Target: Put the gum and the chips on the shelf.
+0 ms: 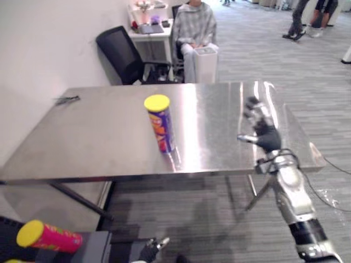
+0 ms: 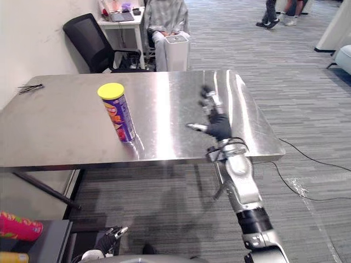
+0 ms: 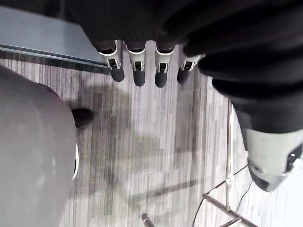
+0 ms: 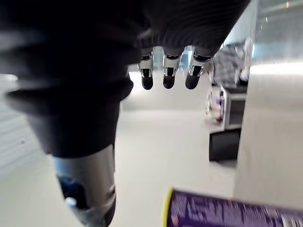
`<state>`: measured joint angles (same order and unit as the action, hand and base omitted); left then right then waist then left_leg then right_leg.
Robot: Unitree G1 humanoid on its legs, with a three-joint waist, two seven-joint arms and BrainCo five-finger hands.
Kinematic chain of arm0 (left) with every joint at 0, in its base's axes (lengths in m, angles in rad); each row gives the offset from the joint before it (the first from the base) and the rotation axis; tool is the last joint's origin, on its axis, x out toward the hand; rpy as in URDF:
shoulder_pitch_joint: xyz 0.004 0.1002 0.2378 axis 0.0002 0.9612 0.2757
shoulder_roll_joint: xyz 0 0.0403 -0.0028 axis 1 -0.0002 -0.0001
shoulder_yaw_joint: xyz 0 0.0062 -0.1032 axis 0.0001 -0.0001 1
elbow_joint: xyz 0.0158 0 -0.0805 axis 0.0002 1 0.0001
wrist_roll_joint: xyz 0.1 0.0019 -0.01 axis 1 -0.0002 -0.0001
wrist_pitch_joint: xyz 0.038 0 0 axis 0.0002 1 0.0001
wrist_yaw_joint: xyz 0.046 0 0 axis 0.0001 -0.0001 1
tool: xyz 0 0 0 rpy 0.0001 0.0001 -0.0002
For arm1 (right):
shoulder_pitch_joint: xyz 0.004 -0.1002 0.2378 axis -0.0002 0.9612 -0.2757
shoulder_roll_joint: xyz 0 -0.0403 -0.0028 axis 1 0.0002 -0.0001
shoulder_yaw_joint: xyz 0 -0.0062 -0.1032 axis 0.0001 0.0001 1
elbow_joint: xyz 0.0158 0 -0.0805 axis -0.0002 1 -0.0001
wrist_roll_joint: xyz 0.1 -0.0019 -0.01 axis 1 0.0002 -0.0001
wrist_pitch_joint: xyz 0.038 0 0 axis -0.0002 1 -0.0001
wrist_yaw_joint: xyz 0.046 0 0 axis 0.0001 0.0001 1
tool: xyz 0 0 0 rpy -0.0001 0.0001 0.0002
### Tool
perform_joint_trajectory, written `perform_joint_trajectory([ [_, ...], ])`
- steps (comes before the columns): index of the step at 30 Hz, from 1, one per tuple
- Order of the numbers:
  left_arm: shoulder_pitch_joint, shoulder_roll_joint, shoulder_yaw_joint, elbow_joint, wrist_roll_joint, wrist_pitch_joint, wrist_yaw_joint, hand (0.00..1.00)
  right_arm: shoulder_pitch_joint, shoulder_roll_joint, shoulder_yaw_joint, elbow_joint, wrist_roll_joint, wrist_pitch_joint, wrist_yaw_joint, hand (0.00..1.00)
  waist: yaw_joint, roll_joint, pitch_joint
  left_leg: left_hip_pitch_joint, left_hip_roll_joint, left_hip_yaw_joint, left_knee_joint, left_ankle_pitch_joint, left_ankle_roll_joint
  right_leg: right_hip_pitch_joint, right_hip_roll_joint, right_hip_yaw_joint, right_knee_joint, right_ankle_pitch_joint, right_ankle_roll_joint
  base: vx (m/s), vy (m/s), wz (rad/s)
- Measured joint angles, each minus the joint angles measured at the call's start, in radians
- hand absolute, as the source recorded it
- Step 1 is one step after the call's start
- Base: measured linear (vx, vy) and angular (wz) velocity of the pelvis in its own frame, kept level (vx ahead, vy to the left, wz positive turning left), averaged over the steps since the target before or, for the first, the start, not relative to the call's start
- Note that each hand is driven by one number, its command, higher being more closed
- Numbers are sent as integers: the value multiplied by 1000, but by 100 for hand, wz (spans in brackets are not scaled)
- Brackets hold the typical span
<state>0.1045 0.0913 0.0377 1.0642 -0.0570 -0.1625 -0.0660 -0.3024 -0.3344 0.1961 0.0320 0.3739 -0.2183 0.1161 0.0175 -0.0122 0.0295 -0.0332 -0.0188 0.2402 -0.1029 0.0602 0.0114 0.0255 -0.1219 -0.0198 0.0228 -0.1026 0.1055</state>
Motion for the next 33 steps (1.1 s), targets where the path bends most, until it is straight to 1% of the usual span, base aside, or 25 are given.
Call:
perform_joint_trajectory([
  [1, 0, -1, 0, -5, -1, 0, 1, 0, -16, 1, 16, 15, 0, 2, 3, 0, 7, 0, 3, -1, -1, -6, 0, 1, 0, 3, -1, -6, -3, 0, 0, -10, 5, 30],
  [2, 0, -2, 3, -19, -5, 0, 3, 0, -49, 6, 35, 43, 0, 12, 5, 0, 20, 0, 11, -1, -3, -14, 0, 3, 0, 10, -3, -17, -4, -1, 1, 3, 5, 27],
  [3, 1, -1, 8, -28, -6, 0, 3, 0, -77, 15, 45, 68, 0, 14, 5, 0, 24, 0, 18, -1, -5, -24, 0, 4, 0, 15, -4, -28, -5, -4, 5, 19, 8, 34],
  [4, 2, -1, 12, -37, -13, 1, 9, 0, -123, 43, 51, 106, 0, 21, 2, 0, 28, 0, 31, -1, -8, -36, 0, 5, 1, 19, -6, -39, -4, -3, 5, 23, 5, 25],
  [6, 1, -2, 25, -49, -18, 2, 16, 0, -156, 65, 57, 135, 0, 27, 0, 0, 41, -1, 38, -2, -9, -37, 0, 5, 1, 20, -7, -42, -4, -2, 7, 35, 2, 10],
  [9, 2, -3, 47, -60, -24, 10, 23, 0, -197, 86, 83, 179, -1, 38, -10, 0, 49, -6, 48, -2, -12, -58, 0, 5, 4, 33, -7, -61, -7, -2, 7, 92, -14, 17],
  [10, 2, -4, 48, -69, -41, 16, 24, 0, -215, 93, 92, 195, -2, 43, -19, 0, 57, -6, 54, -2, -12, -60, 0, 8, 7, 35, -6, -66, -8, -2, 7, 84, -19, 10],
  [13, 2, -4, 49, -78, -51, 19, 27, 0, -245, 108, 92, 232, -2, 46, -37, 0, 65, -4, 64, -2, -11, -63, 0, 7, 6, 39, -5, -78, -11, -2, 7, 71, -16, 6],
  [17, 2, -4, 49, -89, -55, 19, 27, 0, -285, 111, 90, 279, -2, 49, -45, 0, 66, -4, 81, -1, -11, -66, 0, 6, 5, 46, -5, -85, -11, -2, 7, 42, -5, 5],
  [20, 1, -4, 49, -95, -57, 19, 27, 0, -306, 114, 90, 305, -3, 64, -47, 0, 68, -3, 90, -1, -11, -65, -1, 4, 2, 46, -5, -85, -12, -2, 7, 0, 0, 0],
  [24, 2, -4, 48, -106, -57, 19, 28, 0, -326, 117, 90, 337, -3, 74, -46, 0, 69, -2, 100, -1, -11, -62, -1, 3, 1, 45, -6, -83, -14, -4, 7, -11, 4, -2],
  [30, 2, -3, 48, -115, -57, 19, 27, 0, -349, 116, 102, 338, -3, 80, -41, 0, 71, -2, 113, -8, -11, -61, -1, 0, -4, 37, -6, -83, -19, -4, 7, 0, 0, 0],
  [33, 2, -3, 49, -119, -57, 19, 26, 0, -375, 115, 109, 340, -3, 82, -41, 0, 72, -3, 116, -18, -11, -60, 0, 4, 2, 31, -6, -82, -19, -4, 7, 30, 3, 1],
])
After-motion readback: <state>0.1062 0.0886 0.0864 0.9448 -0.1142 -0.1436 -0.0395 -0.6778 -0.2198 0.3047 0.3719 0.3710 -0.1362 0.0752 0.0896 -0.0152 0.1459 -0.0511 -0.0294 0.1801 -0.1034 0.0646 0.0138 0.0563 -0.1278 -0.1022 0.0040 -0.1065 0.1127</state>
